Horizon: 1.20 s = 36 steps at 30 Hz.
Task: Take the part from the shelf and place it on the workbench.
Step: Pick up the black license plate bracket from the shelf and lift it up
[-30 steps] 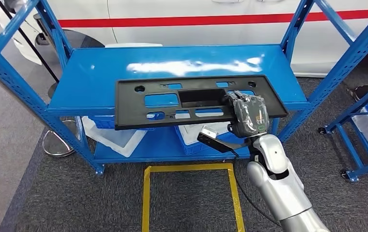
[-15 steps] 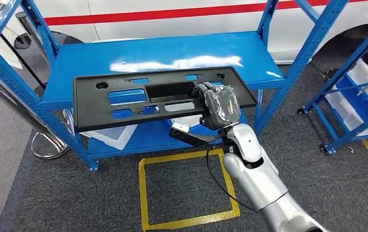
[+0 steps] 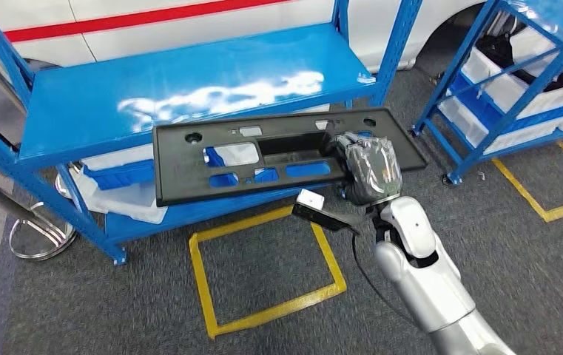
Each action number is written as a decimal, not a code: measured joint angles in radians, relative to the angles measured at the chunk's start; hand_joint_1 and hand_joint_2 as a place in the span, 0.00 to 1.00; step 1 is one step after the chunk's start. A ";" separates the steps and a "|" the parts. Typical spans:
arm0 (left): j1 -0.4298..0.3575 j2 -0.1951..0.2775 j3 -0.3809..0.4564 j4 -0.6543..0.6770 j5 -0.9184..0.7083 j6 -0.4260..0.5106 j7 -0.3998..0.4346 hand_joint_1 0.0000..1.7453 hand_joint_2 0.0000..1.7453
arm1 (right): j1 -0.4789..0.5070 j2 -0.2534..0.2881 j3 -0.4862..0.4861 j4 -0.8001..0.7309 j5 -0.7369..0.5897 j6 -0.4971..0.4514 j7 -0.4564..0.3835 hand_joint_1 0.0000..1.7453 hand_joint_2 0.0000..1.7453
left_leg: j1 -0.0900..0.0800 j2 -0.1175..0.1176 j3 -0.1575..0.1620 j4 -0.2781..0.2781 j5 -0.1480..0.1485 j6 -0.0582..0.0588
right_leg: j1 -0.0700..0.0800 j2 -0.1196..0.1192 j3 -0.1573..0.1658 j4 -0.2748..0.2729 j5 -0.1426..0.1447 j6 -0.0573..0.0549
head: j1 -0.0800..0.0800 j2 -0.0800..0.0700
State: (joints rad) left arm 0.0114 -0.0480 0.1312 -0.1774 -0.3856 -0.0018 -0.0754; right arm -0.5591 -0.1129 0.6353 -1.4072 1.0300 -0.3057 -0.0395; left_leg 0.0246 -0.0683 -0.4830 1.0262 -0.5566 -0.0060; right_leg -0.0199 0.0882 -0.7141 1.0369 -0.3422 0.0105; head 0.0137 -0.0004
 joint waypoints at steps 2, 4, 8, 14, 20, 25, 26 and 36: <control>0.000 -0.003 0.000 0.000 0.001 0.000 0.004 0.00 1.00 | 0.001 -0.003 -0.001 -0.001 0.000 0.004 -0.001 1.00 1.00 | -0.001 0.020 -0.014 -0.002 0.012 0.016 | -0.002 0.016 -0.007 -0.006 0.021 0.014 | 0.001 0.000; -0.002 -0.006 0.000 0.000 0.002 0.000 0.006 0.00 1.00 | 0.001 -0.007 -0.002 -0.001 0.000 0.007 -0.001 1.00 1.00 | 0.000 0.047 -0.034 -0.004 0.038 0.037 | 0.000 -0.012 -0.027 0.022 -0.022 0.022 | 0.004 0.000; 0.001 -0.007 0.001 0.000 0.004 0.000 0.009 0.00 1.00 | 0.002 -0.009 -0.002 -0.002 0.000 0.009 -0.001 1.00 1.00 | -0.009 0.101 -0.092 -0.004 0.087 0.054 | -0.002 -0.080 -0.068 0.251 -0.196 0.032 | 0.005 0.000; -0.001 -0.010 0.001 -0.001 0.002 -0.001 0.006 0.00 1.00 | -0.001 -0.010 -0.005 -0.009 0.002 0.014 0.000 1.00 1.00 | -0.022 0.167 -0.151 -0.002 0.141 0.040 | 0.014 -0.153 0.186 0.037 -0.167 0.005 | 0.005 0.000; 0.000 -0.011 0.001 -0.001 0.000 -0.003 0.003 0.00 1.00 | -0.004 -0.010 -0.007 -0.015 0.002 0.018 0.001 1.00 1.00 | -0.015 0.131 -0.180 0.041 0.094 0.003 | 0.019 -0.126 0.180 -0.056 -0.123 -0.047 | 0.004 0.000; 0.005 -0.012 0.001 -0.001 -0.001 -0.004 0.003 0.00 1.00 | 0.000 -0.008 -0.007 -0.015 0.002 0.019 0.000 1.00 1.00 | -0.014 0.071 -0.203 0.261 -0.022 0.002 | 0.023 -0.061 0.089 -0.040 -0.061 -0.053 | 0.003 0.000; 0.005 -0.012 0.001 -0.001 -0.001 -0.004 0.003 0.00 1.00 | 0.001 -0.009 -0.007 -0.015 0.002 0.020 0.000 1.00 1.00 | -0.014 0.066 -0.166 0.222 0.004 0.005 | 0.022 -0.047 0.071 -0.033 -0.051 -0.051 | 0.003 0.000; 0.003 -0.011 0.003 -0.002 0.001 -0.036 -0.016 0.00 1.00 | 0.003 -0.016 -0.012 -0.015 0.002 0.021 0.000 1.00 1.00 | -0.011 0.066 -0.029 -0.032 0.054 0.051 | 0.019 -0.052 -0.038 0.094 -0.092 0.004 | 0.008 0.000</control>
State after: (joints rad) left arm 0.0139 -0.0593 0.1345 -0.1789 -0.3847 -0.0379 -0.0917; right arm -0.5557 -0.1286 0.6232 -1.4221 1.0317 -0.2845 -0.0398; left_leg 0.0136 -0.0024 -0.5122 0.9942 -0.5026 0.0447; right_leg -0.0013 0.0365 -0.7520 1.1306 -0.4340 0.0147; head 0.0220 -0.0004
